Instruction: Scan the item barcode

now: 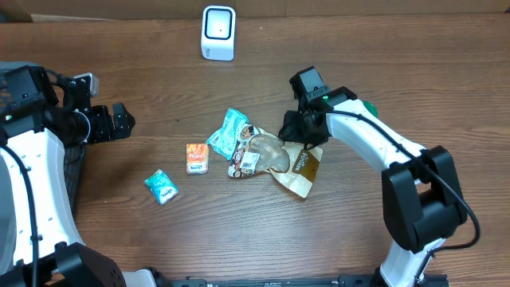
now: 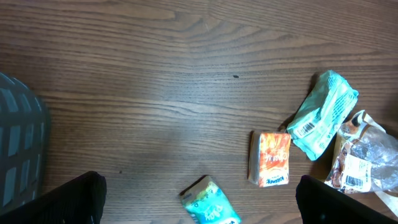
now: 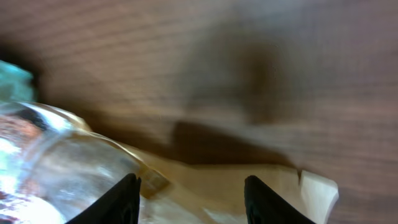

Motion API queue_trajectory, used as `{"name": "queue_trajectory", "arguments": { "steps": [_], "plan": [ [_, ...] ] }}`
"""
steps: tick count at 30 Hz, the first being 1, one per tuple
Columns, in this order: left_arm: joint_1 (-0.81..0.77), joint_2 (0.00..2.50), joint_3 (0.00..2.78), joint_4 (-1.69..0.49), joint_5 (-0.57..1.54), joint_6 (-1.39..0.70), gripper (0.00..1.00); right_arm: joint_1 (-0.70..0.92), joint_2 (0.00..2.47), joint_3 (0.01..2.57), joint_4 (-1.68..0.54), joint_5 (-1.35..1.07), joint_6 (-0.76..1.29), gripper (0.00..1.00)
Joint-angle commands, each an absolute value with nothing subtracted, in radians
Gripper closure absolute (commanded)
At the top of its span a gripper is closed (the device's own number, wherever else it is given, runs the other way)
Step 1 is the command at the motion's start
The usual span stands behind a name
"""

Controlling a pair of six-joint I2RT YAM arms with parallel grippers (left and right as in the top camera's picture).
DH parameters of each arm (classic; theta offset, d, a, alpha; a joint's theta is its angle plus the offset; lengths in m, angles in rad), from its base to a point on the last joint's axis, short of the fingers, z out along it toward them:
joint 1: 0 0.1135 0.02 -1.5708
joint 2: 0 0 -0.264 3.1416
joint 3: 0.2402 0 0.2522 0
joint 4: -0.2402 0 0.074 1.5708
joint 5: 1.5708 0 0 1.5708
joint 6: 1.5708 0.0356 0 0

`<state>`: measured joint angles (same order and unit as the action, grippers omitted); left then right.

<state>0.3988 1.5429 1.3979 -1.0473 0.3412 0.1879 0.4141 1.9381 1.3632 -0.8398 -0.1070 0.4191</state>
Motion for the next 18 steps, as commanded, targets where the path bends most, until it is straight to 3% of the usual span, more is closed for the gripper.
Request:
{"name": "queue_trajectory", "arguments": {
  "steps": [1,12,18],
  "plan": [
    [0.392,1.542,1.416,-1.047,0.356,0.21,0.0,0.398,1.953,1.38,-0.93,-0.198,0.414,0.48],
    [0.392,1.542,1.416,-1.047,0.356,0.21,0.0,0.399,1.951,1.402,-1.174,-0.611,0.131,0.43],
    [0.392,1.542,1.416,-1.047,0.356,0.21,0.0,0.361,1.877,1.486,-1.213,-0.474,0.162,0.42]
  ]
}}
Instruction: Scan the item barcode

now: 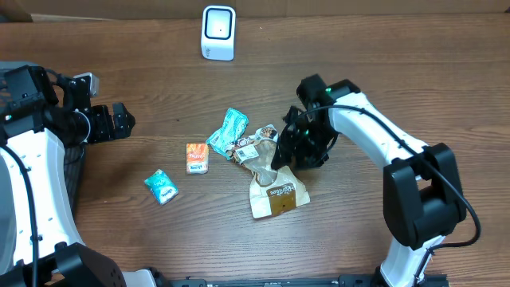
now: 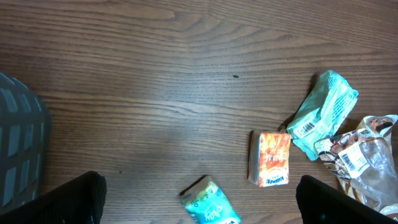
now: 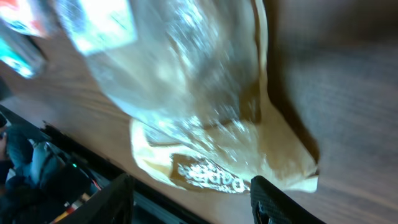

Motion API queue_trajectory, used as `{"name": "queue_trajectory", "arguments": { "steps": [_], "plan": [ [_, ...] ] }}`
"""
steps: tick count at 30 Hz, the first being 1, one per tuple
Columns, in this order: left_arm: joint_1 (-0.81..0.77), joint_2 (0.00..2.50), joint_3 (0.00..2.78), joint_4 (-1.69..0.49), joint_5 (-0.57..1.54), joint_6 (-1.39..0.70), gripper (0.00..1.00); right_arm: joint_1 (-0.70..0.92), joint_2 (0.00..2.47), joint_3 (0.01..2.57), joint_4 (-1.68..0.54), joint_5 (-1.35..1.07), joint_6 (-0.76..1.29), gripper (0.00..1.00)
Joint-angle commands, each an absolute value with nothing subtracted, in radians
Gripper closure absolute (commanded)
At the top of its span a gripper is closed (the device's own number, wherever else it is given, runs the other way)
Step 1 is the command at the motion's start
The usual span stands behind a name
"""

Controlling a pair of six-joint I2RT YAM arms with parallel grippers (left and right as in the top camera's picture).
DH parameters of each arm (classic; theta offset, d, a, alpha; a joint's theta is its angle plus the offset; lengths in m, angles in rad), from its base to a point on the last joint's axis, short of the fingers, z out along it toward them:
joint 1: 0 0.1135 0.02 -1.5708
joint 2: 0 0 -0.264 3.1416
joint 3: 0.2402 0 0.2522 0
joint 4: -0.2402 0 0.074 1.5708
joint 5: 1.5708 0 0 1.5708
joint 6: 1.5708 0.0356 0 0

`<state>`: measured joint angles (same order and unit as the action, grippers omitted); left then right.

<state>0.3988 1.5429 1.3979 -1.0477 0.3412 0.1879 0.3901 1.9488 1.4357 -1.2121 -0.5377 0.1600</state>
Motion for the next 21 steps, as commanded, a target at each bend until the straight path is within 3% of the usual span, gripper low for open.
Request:
{"name": "queue_trajectory", "arguments": {
  "steps": [1,7,16,21],
  "plan": [
    [0.392,1.542,1.416,-1.047,0.356,0.21,0.0,0.354,1.86,1.488,-1.213,-0.422,0.183,0.41],
    [0.392,1.542,1.416,-1.047,0.356,0.21,0.0,0.356,1.856,1.386,-1.107,-0.38,0.231,0.27],
    [0.392,1.542,1.416,-1.047,0.356,0.21,0.0,0.362,1.859,1.177,-0.855,-0.48,0.345,0.28],
    [0.392,1.542,1.416,-1.047,0.356,0.21,0.0,0.437,1.86,1.09,-0.694,-0.51,0.543,0.32]
  ]
}}
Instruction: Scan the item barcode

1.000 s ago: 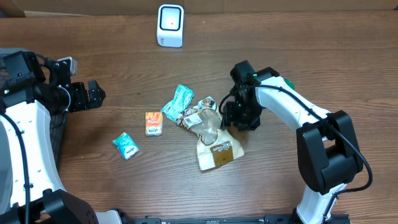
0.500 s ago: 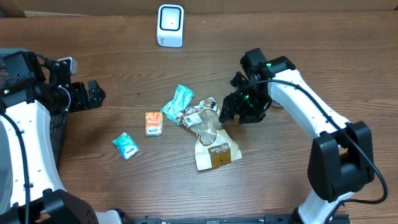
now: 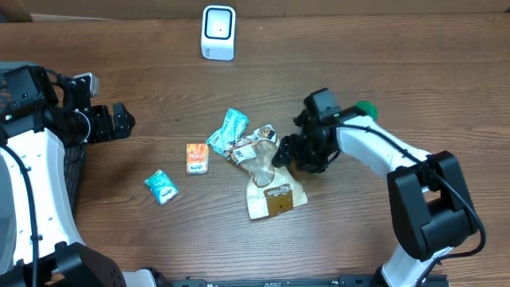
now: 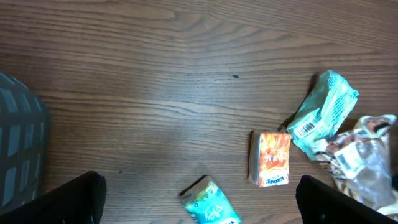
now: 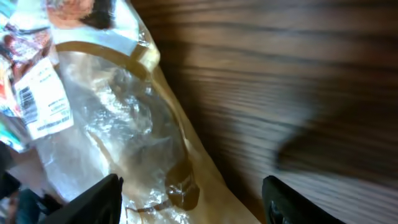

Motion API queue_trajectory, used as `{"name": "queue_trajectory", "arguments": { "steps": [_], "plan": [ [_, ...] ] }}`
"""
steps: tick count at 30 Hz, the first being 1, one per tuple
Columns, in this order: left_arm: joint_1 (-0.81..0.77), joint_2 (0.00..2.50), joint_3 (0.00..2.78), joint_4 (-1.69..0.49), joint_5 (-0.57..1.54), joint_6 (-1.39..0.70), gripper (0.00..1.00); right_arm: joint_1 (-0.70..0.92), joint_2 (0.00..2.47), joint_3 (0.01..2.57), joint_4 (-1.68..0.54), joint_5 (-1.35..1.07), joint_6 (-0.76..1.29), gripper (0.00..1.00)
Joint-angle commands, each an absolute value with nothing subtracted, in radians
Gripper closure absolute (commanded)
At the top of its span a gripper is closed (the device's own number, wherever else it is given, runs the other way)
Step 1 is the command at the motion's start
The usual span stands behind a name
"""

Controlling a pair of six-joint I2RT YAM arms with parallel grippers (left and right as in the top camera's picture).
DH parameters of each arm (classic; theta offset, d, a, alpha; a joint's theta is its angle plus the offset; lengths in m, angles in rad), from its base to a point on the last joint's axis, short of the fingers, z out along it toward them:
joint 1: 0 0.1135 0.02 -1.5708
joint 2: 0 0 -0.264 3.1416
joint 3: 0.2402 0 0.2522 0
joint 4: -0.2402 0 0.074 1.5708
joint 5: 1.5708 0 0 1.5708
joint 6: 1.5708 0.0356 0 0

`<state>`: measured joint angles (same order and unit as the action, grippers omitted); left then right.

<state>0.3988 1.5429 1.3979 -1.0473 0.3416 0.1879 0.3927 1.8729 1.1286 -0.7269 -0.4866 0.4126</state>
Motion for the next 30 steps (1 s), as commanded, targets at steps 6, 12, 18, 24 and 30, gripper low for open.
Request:
{"name": "queue_trajectory", "arguments": {
  "steps": [6,12,18,24,30],
  "plan": [
    [0.392,1.542,1.416,-1.047,0.356,0.21,0.0,0.507,1.861,1.044,-0.524,-0.437,0.764,0.3],
    [0.392,1.542,1.416,-1.047,0.356,0.21,0.0,0.566,1.887,1.043,-0.472,-0.401,0.811,0.56],
    [0.392,1.542,1.416,-1.047,0.356,0.21,0.0,0.571,1.888,1.044,-0.458,-0.401,0.81,0.91],
    [0.392,1.542,1.416,-1.047,0.356,0.21,0.0,0.544,1.877,1.07,-0.483,-0.404,0.77,0.96],
    [0.392,1.542,1.416,-1.04,0.348,0.213,0.0,0.491,1.809,1.084,-0.541,-0.314,0.724,0.96]
  ]
}}
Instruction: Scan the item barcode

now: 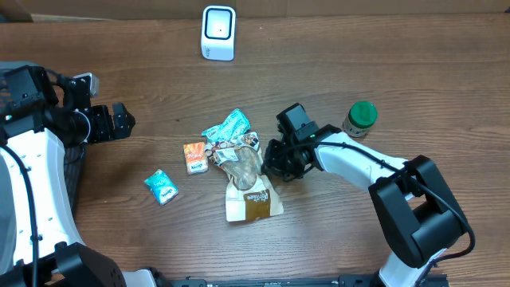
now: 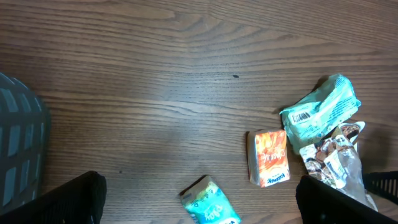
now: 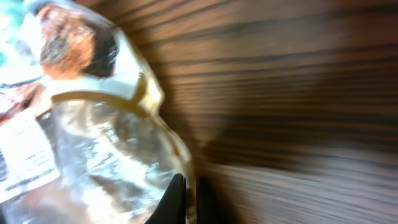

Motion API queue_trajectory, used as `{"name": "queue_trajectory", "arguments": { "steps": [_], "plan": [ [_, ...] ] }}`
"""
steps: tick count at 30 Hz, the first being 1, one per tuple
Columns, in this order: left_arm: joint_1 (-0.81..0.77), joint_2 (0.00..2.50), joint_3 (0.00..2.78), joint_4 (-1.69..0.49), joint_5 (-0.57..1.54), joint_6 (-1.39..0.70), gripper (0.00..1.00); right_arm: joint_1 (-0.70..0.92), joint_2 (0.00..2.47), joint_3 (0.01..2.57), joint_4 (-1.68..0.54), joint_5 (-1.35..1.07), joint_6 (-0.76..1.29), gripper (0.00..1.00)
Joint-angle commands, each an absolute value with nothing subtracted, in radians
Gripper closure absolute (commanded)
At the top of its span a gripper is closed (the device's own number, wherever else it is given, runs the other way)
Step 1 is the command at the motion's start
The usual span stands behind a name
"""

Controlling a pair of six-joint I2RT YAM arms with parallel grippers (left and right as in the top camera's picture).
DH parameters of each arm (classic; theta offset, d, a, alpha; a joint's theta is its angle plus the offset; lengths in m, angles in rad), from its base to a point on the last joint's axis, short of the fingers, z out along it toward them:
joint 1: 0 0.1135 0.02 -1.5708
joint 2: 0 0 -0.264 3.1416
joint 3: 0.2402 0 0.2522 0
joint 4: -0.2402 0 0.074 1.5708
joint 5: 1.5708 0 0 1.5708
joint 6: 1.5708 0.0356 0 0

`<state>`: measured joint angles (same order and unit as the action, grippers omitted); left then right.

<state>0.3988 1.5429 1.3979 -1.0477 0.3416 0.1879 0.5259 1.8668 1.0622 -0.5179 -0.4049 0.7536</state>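
A clear and brown snack bag (image 1: pixel 243 179) lies mid-table with a barcode label near its top; it also shows in the left wrist view (image 2: pixel 339 168). My right gripper (image 1: pixel 279 163) sits low at the bag's right edge, shut (image 3: pixel 186 196) on the thin film of the bag (image 3: pixel 93 143). The white scanner (image 1: pixel 218 32) stands at the table's far edge. My left gripper (image 1: pixel 119 121) hovers open at the left, its fingertips (image 2: pixel 68 199) wide apart above the table.
A teal packet (image 1: pixel 225 126) and an orange box (image 1: pixel 194 157) touch the bag's left side. A small teal packet (image 1: pixel 161 186) lies nearer the front left. A green-lidded jar (image 1: pixel 360 117) stands right of my right arm. A dark basket (image 2: pixel 18 149) is at far left.
My right gripper was open beside the bag and is now farther left, shut on the bag's edge. The bag, the teal packet and the orange box have shifted left. The jar stands uncovered.
First my right gripper was open over the bag, which lay right of the pile. Then the bag had swung round, brown end toward the front. It slid a little left, and now the gripper is shut on its edge. The left arm stayed still.
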Motion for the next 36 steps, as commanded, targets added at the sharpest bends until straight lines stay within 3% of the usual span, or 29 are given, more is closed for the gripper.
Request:
{"name": "queue_trajectory", "arguments": {
  "steps": [1,9,15,17,18,19,20,25,29,36],
  "plan": [
    [0.392,1.542,1.416,-1.027,0.33,0.214,0.0,0.474,1.785,1.084,-0.559,-0.286,0.72,0.96],
    [0.392,1.542,1.416,-0.962,0.307,0.184,0.0,0.414,1.655,1.084,-0.604,-0.262,0.619,0.96],
    [0.392,1.542,1.416,-0.943,0.622,-0.19,0.0,0.409,1.652,1.084,-0.662,-0.224,0.619,0.95],
    [0.385,1.543,1.415,-0.941,0.712,-0.151,0.31,0.405,1.652,1.084,-0.669,-0.21,0.619,0.94],
    [0.371,1.543,1.415,-0.951,0.743,-0.135,0.65,0.402,1.652,1.084,-0.668,-0.21,0.619,0.94],
    [0.353,1.543,1.415,-0.966,0.743,-0.135,0.87,0.399,1.652,1.084,-0.667,-0.21,0.619,0.93],
    [0.314,1.544,1.415,-0.995,0.723,-0.156,0.96,0.395,1.652,1.084,-0.664,-0.209,0.619,0.91],
    [0.072,1.544,1.374,-1.03,0.604,-0.281,0.95,0.391,1.652,1.084,-0.663,-0.202,0.619,0.87],
    [-0.17,1.552,1.25,-0.939,0.467,-0.438,0.96,0.391,1.652,1.084,-0.663,-0.202,0.62,0.86],
    [-0.291,1.662,1.09,-0.8,0.317,-0.554,0.96,0.392,1.652,1.084,-0.664,-0.229,0.62,0.85]
  ]
}}
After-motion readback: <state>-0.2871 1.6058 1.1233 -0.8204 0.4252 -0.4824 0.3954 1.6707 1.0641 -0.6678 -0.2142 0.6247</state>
